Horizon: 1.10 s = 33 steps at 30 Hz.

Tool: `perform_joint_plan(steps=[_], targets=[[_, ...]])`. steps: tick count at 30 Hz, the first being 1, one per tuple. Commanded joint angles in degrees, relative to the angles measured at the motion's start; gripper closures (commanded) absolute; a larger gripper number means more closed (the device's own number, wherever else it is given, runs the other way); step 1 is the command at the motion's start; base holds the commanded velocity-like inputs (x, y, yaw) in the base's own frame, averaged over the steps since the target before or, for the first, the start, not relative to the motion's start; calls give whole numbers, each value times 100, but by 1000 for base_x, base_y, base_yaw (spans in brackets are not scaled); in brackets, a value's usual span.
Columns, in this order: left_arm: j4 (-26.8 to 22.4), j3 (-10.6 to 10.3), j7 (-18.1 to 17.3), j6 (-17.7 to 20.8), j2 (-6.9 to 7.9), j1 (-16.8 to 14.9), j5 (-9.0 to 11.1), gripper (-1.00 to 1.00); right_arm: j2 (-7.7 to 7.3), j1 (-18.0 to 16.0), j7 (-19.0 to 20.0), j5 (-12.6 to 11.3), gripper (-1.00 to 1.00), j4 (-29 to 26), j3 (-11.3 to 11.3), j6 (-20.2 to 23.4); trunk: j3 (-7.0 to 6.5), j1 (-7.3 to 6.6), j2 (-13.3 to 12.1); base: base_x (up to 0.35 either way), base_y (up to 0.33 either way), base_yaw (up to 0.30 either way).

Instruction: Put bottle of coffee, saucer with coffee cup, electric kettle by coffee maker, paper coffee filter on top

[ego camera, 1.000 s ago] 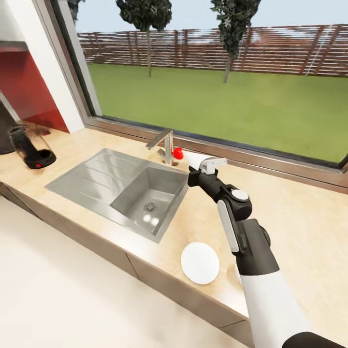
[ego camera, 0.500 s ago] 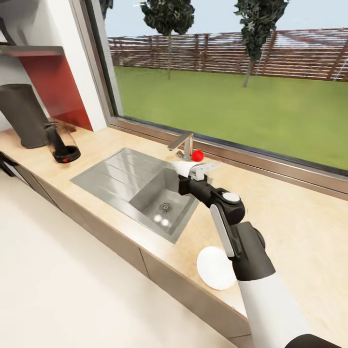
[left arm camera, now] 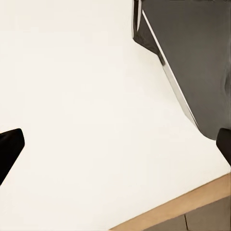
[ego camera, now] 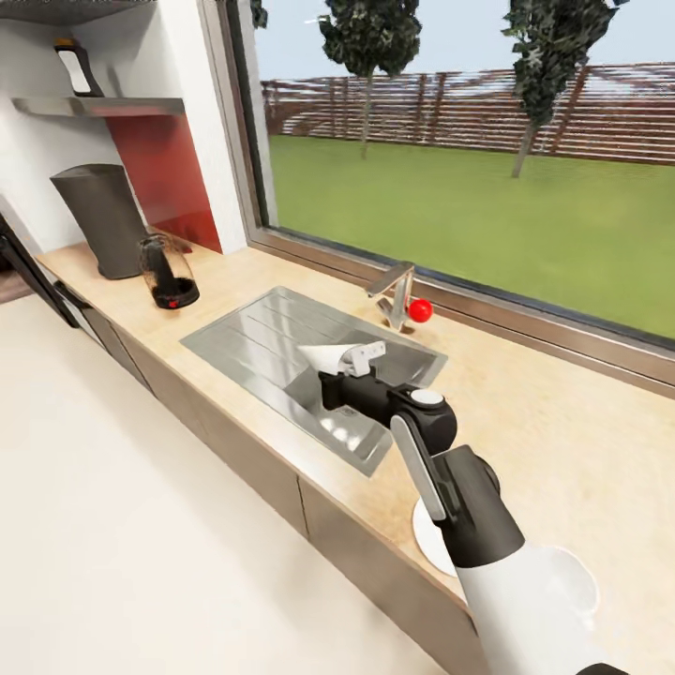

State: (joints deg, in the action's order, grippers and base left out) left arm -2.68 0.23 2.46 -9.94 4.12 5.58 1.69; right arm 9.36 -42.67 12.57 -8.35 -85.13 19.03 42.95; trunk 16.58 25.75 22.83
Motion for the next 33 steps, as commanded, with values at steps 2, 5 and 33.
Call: perform_joint_plan(steps=[2, 5, 33], targets=[[-11, -3, 9, -8, 0, 4, 16, -100, 4, -4, -9, -61, 100, -7, 23, 31, -2, 3, 9, 0, 0, 231], [-12, -4, 9, -8, 1, 4, 18, -100, 26, -4, -9, -65, 100, -41, 40, 29, -19, 3, 9, 0, 0, 231], [-13, -3, 6, -47, -40, -24, 0, -100, 4, 5, -9, -70, 100, -40, 180, 20, -165, 3, 9, 0, 0, 232]])
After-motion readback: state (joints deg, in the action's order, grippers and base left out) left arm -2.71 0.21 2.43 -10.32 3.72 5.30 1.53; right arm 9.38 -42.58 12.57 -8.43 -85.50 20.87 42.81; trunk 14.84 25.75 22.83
